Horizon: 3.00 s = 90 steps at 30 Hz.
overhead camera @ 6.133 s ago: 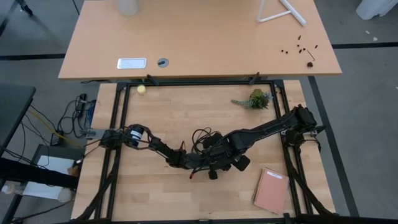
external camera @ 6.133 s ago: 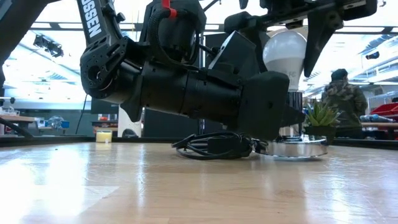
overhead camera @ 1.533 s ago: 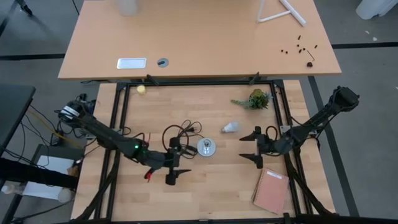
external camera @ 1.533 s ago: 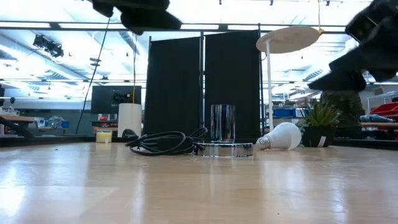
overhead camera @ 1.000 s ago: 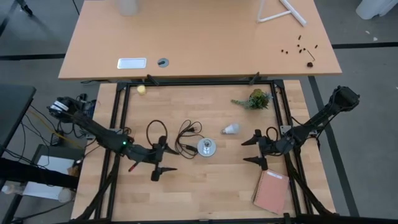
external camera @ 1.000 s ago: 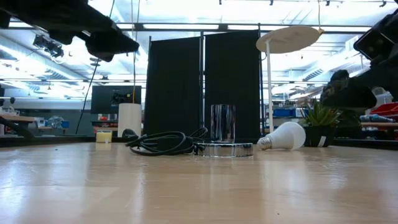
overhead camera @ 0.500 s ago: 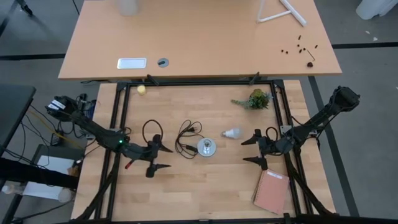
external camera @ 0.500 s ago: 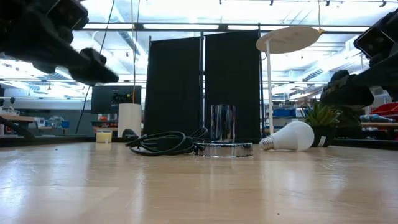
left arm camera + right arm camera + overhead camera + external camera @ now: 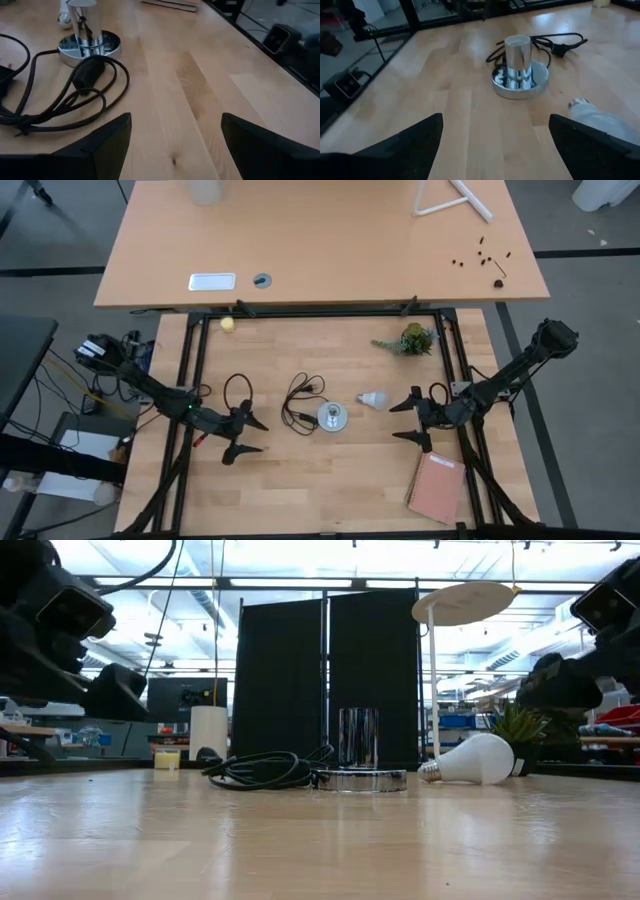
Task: Screw lightbulb
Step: Return to Home Position
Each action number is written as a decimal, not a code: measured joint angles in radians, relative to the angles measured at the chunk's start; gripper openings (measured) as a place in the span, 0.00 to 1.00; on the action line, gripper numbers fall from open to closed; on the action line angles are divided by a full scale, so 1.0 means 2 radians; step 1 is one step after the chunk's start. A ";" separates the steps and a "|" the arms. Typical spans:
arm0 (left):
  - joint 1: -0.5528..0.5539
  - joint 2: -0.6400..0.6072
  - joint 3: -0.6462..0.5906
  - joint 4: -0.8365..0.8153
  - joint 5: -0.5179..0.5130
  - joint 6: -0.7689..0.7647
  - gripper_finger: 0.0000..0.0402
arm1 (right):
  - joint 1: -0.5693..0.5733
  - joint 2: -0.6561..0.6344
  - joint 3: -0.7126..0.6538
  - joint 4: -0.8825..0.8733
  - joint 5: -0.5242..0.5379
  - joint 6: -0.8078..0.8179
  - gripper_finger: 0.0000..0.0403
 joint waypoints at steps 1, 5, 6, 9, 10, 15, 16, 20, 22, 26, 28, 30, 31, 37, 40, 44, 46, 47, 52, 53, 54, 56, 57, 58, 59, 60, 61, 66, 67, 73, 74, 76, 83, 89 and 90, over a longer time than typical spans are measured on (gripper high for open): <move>0.000 0.000 -0.005 0.007 0.003 0.005 0.78 | 0.000 -0.008 0.000 -0.015 0.000 0.000 0.93; 0.000 0.000 -0.022 0.027 0.017 0.013 0.78 | 0.000 -0.049 0.000 -0.118 0.000 0.000 0.93; 0.000 0.000 -0.022 0.032 0.022 0.019 0.78 | 0.000 -0.060 0.000 -0.144 0.000 0.000 0.93; 0.000 0.001 -0.022 0.033 0.037 0.032 0.78 | 0.000 -0.083 0.000 -0.165 -0.002 -0.002 0.93; 0.000 0.000 -0.022 0.035 0.038 0.033 0.78 | 0.000 -0.091 0.000 -0.166 -0.001 -0.002 0.93; 0.000 0.001 -0.022 0.036 0.038 0.033 0.78 | 0.000 -0.139 0.000 -0.168 -0.001 -0.002 0.93; 0.000 0.001 -0.022 0.035 0.037 0.033 0.78 | 0.000 -0.150 0.000 -0.169 -0.001 -0.002 0.93; 0.000 0.001 -0.022 0.036 0.036 0.021 0.78 | 0.000 -0.197 0.000 -0.168 -0.001 -0.002 0.93; 0.000 0.001 -0.022 0.039 0.036 0.019 0.78 | 0.000 -0.218 0.000 -0.168 -0.001 -0.002 0.93; 0.000 0.001 -0.022 0.041 0.036 0.020 0.78 | 0.000 -0.261 0.000 -0.169 -0.001 -0.002 0.93; 0.000 0.001 -0.022 0.040 0.036 0.020 0.78 | 0.000 -0.284 0.000 -0.168 -0.001 -0.002 0.93; 0.000 0.001 -0.022 0.041 0.036 0.020 0.78 | 0.000 -0.303 0.000 -0.168 -0.001 -0.002 0.93; 0.000 0.001 -0.022 0.041 0.036 0.020 0.78 | 0.000 -0.312 0.000 -0.168 -0.001 -0.002 0.93; 0.000 -0.032 -0.022 0.033 0.034 0.020 0.78 | 0.000 -0.373 0.000 -0.169 -0.001 -0.002 0.93; 0.000 -0.075 -0.022 0.027 0.034 0.020 0.78 | 0.000 -0.379 0.000 -0.168 0.001 -0.002 0.93; 0.004 -0.140 -0.022 -0.017 0.033 0.020 0.78 | 0.001 -0.379 0.000 -0.168 0.001 -0.002 0.93; 0.007 -0.173 -0.022 -0.048 0.033 0.020 0.78 | 0.000 -0.379 0.000 -0.168 0.001 -0.002 0.93; 0.008 -0.188 -0.022 -0.069 0.033 0.020 0.78 | -0.001 -0.379 0.000 -0.168 0.001 -0.002 0.93; 0.011 -0.274 -0.022 -0.143 0.033 0.020 0.78 | -0.011 -0.379 0.000 -0.168 0.001 -0.002 0.93; 0.011 -0.294 -0.022 -0.153 0.033 0.020 0.78 | -0.013 -0.379 0.000 -0.167 0.001 -0.002 0.93; 0.011 -0.313 -0.022 -0.157 0.033 0.020 0.78 | -0.016 -0.379 0.000 -0.167 0.001 -0.002 0.93; 0.011 -0.349 -0.022 -0.170 0.033 0.020 0.78 | -0.021 -0.379 0.000 -0.167 0.001 -0.002 0.93; 0.011 -0.365 -0.022 -0.175 0.033 0.020 0.78 | -0.024 -0.379 0.000 -0.167 0.001 -0.002 0.93; 0.011 -0.380 -0.022 -0.178 0.033 0.020 0.78 | -0.026 -0.379 0.000 -0.167 0.001 -0.002 0.93; 0.011 -0.394 -0.022 -0.181 0.033 0.020 0.78 | -0.029 -0.379 0.000 -0.167 0.001 -0.002 0.93; 0.011 -0.407 -0.022 -0.182 0.033 0.020 0.78 | -0.031 -0.379 0.000 -0.167 0.001 -0.002 0.93; 0.011 -0.420 -0.022 -0.188 0.033 0.020 0.78 | -0.033 -0.377 0.000 -0.167 0.001 -0.002 0.93; 0.011 -0.476 -0.022 -0.240 0.033 0.020 0.78 | -0.055 -0.363 0.000 -0.168 0.000 -0.002 0.93; 0.011 -0.486 -0.022 -0.254 0.033 0.020 0.78 | -0.061 -0.363 0.000 -0.168 0.000 -0.002 0.93; 0.022 -0.531 -0.022 -0.315 0.037 0.020 0.78 | -0.094 -0.371 0.000 -0.168 0.000 -0.002 0.93; 0.027 -0.535 -0.022 -0.315 0.037 0.020 0.78 | -0.097 -0.376 0.000 -0.167 0.000 -0.002 0.93; 0.036 -0.543 -0.022 -0.316 0.038 0.020 0.78 | -0.103 -0.379 0.000 -0.164 0.000 0.000 0.93; 0.070 -0.546 -0.022 -0.317 0.038 0.020 0.78 | -0.103 -0.379 0.000 -0.166 0.000 0.000 0.93; 0.086 -0.546 -0.022 -0.315 0.038 0.020 0.78 | -0.103 -0.379 0.000 -0.165 0.000 0.000 0.93; 0.087 -0.546 -0.022 -0.314 0.038 0.020 0.78 | -0.103 -0.378 0.000 -0.165 0.000 0.000 0.93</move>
